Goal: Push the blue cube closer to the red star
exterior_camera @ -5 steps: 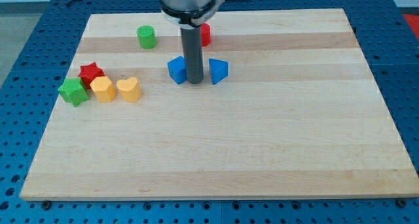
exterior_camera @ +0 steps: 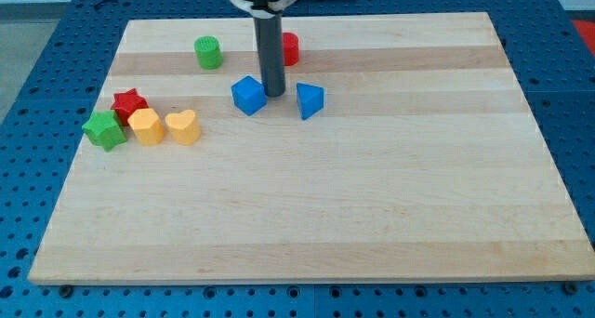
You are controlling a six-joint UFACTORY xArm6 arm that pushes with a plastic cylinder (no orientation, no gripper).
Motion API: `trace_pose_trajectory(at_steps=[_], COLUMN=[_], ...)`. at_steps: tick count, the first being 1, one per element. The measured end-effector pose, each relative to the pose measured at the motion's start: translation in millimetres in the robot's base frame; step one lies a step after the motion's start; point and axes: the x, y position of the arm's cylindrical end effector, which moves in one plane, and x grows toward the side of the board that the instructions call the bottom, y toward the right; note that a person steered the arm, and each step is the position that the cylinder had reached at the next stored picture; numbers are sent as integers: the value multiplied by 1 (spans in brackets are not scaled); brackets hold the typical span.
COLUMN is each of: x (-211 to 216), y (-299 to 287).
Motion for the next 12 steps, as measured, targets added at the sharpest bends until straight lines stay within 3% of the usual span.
trace_pose_trajectory(at_steps=[2, 5, 8, 10, 12], x=[0, 25, 35, 42, 54], y=[-45, -29, -67, -29, -30])
